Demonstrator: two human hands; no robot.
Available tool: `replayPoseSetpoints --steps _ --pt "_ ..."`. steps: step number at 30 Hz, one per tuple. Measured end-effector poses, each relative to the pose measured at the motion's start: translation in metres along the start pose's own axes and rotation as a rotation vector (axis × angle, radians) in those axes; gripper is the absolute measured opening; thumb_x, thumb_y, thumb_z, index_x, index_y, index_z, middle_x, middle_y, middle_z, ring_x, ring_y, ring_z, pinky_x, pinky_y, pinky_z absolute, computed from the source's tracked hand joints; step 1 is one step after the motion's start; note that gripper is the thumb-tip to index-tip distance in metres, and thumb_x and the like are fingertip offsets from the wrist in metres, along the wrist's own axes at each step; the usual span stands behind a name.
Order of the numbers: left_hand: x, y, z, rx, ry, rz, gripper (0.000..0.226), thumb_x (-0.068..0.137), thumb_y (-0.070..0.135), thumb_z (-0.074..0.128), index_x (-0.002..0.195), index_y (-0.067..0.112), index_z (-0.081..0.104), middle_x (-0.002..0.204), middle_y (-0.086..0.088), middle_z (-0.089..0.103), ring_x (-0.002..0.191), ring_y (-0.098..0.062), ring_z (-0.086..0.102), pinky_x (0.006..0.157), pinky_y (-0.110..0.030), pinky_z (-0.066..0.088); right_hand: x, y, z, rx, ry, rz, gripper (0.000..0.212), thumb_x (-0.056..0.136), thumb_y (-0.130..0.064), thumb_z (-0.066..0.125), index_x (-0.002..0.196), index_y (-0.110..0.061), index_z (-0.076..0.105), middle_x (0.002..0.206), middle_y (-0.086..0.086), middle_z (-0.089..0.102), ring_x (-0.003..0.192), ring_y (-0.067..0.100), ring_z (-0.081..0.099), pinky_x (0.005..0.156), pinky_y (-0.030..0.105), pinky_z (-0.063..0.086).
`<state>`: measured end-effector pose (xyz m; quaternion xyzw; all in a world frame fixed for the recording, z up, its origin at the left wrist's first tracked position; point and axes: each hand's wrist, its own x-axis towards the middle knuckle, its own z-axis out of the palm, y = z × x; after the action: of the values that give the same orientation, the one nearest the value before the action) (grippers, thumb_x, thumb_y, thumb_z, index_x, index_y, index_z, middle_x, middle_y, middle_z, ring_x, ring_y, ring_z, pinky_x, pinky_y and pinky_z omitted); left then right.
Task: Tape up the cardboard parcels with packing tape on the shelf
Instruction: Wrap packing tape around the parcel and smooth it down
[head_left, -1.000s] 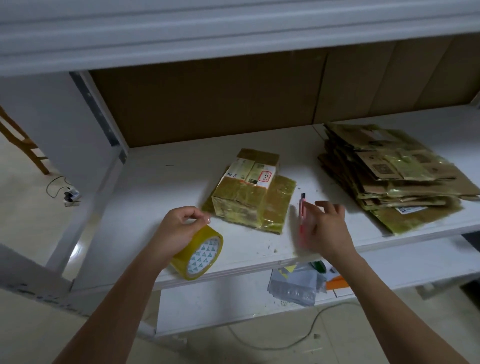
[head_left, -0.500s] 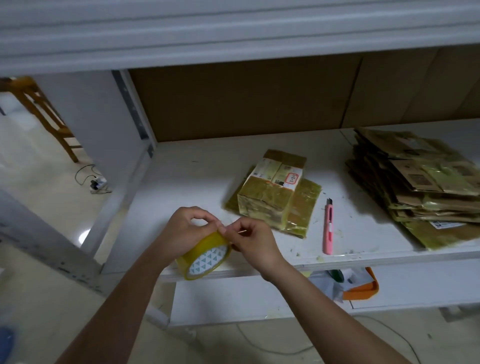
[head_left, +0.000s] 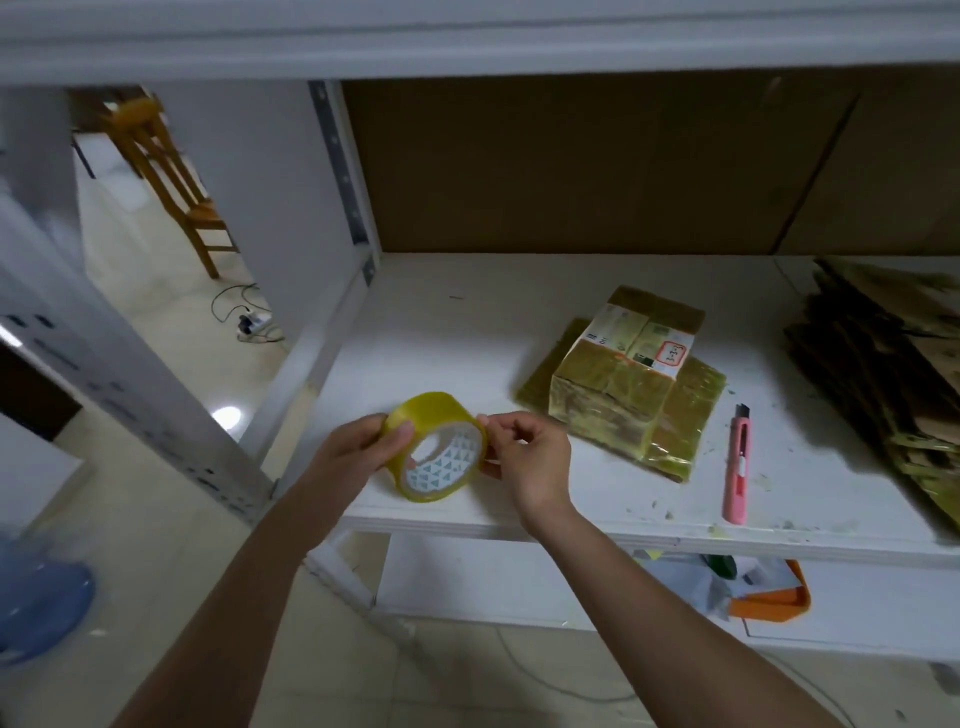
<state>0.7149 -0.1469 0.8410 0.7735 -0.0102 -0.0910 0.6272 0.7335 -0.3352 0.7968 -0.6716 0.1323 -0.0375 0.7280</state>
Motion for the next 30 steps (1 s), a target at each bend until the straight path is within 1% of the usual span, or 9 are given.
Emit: replayPoseSetpoints --steps 4,9,11,13,17,21,25,28,30 --pt "0.01 0.012 -0.022 0.027 0.033 -0.004 0.074 0.061 0.063 0.077 0.074 -0.004 0.051 0.071 -0.009 0.043 0.065 -0.017 0.048 0.067 -0.033 0.045 0.006 0.006 0.016 -0.394 -0.006 -0.102 0.018 0.084 -0.032 0.075 0.066 -0.029 0.073 0.068 -0.012 0.069 0.075 0.006 0.064 0.066 0.025 0.048" --pt "0.027 0.012 -0.026 0.26 0.063 -0.077 0.048 0.081 0.044 0.074 0.064 0.006 0.052 0.057 0.0 0.046 0.054 -0.01 0.048 0.054 -0.023 0.035 0.021 0.021 0.02 -0.697 0.065 -0.239 0.018 0.082 -0.04 0.075 0.08 -0.022 0.079 0.092 -0.005 0.064 0.106 0.015 0.047 0.074 0.017 0.031" --pt "0.033 0.01 -0.022 0.334 0.099 -0.084 0.043 0.086 0.037 0.072 0.058 0.013 0.05 0.05 0.006 0.044 0.047 -0.005 0.046 0.048 -0.018 0.034 0.022 0.028 0.02 -0.734 0.056 -0.24 0.021 0.082 -0.041 0.074 0.085 -0.021 0.08 0.096 -0.004 0.057 0.108 0.018 0.045 0.082 0.02 0.036" --pt "0.037 0.01 -0.018 0.354 0.1 -0.086 0.045 0.079 0.048 0.075 0.056 0.016 0.053 0.052 0.004 0.051 0.05 -0.009 0.054 0.051 -0.023 0.04 0.025 0.033 0.019 -0.778 0.07 -0.28 0.022 0.082 -0.041 0.075 0.093 -0.022 0.078 0.096 -0.001 0.055 0.106 0.023 0.048 0.087 0.031 0.044" --pt "0.034 0.007 -0.019 0.32 0.14 -0.119 0.052 0.053 0.07 0.07 0.084 0.028 0.073 0.08 0.006 0.074 0.076 -0.013 0.072 0.071 -0.037 0.06 0.025 0.029 0.02 -0.752 0.068 -0.262 0.072 0.076 -0.037 0.081 0.137 -0.031 0.044 0.107 0.006 0.055 0.1 0.023 0.051 0.086 0.039 0.048" --pt "0.031 0.01 -0.018 0.353 0.119 -0.15 0.068 0.054 0.069 0.071 0.113 0.034 0.066 0.104 0.002 0.068 0.09 -0.016 0.07 0.079 -0.041 0.061 0.022 0.026 0.017 -0.72 -0.009 -0.349 0.063 0.08 -0.019 0.079 0.134 -0.026 0.048 0.096 0.002 0.054 0.089 0.018 0.051 0.084 0.043 0.048" --pt "0.031 0.023 -0.015 0.527 0.115 -0.155 0.059 0.078 0.048 0.077 0.13 0.028 0.055 0.117 -0.002 0.054 0.105 -0.019 0.059 0.082 -0.036 0.054 0.001 0.017 -0.007 -0.579 -0.055 -0.496 0.045 0.084 0.001 0.063 0.125 -0.018 0.057 0.104 0.001 0.051 0.094 0.014 0.05 0.086 0.038 0.049" --pt "0.039 0.042 0.006 0.907 0.159 -0.041 0.06 0.084 0.039 0.073 0.138 0.029 0.048 0.129 -0.006 0.042 0.126 -0.026 0.039 0.106 -0.044 0.035 -0.021 0.001 -0.033 -0.575 0.089 -0.725 0.034 0.086 0.001 0.059 0.115 -0.016 0.063 0.104 0.0 0.053 0.099 0.015 0.05 0.085 0.026 0.043" --pt "0.049 0.048 0.032 0.888 0.124 0.132 0.051 0.091 0.02 0.066 0.138 0.027 0.05 0.133 -0.007 0.039 0.127 -0.027 0.039 0.106 -0.035 0.031 -0.026 -0.009 -0.052 -0.605 0.272 -0.808 0.036 0.08 0.003 0.06 0.111 -0.015 0.064 0.108 0.004 0.05 0.103 0.016 0.043 0.088 0.02 0.035"
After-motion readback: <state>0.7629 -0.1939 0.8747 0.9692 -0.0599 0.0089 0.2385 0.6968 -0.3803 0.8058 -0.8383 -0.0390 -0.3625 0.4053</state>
